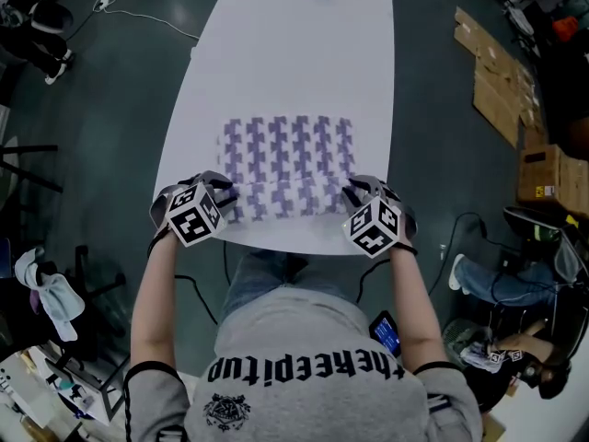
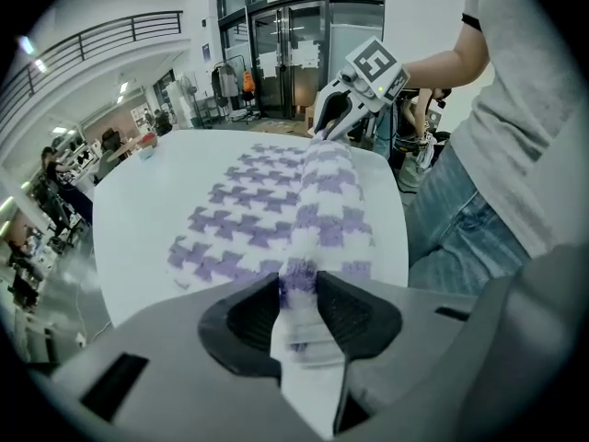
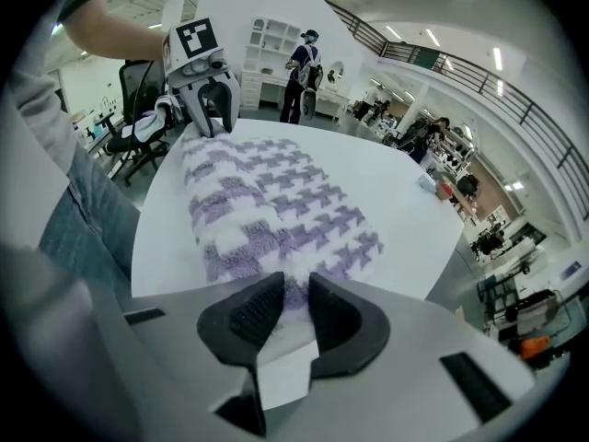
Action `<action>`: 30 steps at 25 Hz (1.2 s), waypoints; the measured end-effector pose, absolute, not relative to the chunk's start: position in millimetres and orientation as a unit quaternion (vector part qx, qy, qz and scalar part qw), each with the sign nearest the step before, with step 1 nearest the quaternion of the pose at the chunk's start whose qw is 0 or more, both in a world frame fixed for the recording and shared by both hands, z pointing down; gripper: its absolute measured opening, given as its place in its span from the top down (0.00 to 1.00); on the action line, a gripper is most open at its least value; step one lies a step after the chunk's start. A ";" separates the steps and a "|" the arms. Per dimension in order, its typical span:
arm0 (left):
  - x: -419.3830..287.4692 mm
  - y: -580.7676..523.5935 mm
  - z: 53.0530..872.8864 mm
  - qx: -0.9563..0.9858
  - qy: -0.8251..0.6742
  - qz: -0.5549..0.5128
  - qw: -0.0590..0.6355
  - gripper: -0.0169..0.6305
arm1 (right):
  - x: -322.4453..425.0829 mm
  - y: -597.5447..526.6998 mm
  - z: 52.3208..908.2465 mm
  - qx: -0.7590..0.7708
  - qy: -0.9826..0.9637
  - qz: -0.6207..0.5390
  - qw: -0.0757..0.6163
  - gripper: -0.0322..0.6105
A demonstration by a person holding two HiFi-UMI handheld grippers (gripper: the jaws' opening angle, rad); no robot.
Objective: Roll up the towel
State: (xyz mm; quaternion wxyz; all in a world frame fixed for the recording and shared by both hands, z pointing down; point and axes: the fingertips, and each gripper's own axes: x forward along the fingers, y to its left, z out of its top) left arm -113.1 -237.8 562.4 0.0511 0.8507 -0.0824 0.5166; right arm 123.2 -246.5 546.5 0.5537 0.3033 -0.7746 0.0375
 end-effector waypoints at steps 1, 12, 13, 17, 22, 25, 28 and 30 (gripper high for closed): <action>-113.5 -242.0 564.2 0.849 -0.085 0.519 0.050 0.77 | 123.0 -249.8 548.4 0.307 -0.772 0.037 0.555 0.81; -117.1 -252.4 563.3 0.842 -0.090 0.532 0.023 0.77 | 116.5 -260.9 543.4 0.324 -0.781 0.047 0.532 0.81; -117.0 -252.8 556.8 0.844 -0.098 0.526 0.017 0.77 | 118.0 -260.1 536.3 0.329 -0.786 0.051 0.520 0.81; -109.5 -257.4 529.3 0.856 -0.145 0.497 -0.013 0.77 | 134.1 -252.7 515.4 0.336 -0.802 0.042 0.492 0.81; -134.8 -233.6 513.7 0.867 -0.150 0.474 -0.033 0.77 | 106.0 -225.7 519.1 0.307 -0.804 0.019 0.509 0.78; -131.1 -204.2 527.4 0.863 -0.121 0.490 -0.025 0.73 | 104.6 -208.5 531.8 0.287 -0.796 0.012 0.533 0.73; -119.9 -184.2 549.9 0.859 -0.103 0.501 0.002 0.67 | 110.8 -202.2 547.4 0.272 -0.788 0.005 0.552 0.70; -113.8 -178.6 562.3 0.854 -0.093 0.512 0.012 0.63 | 114.2 -203.7 554.3 0.265 -0.786 0.006 0.559 0.68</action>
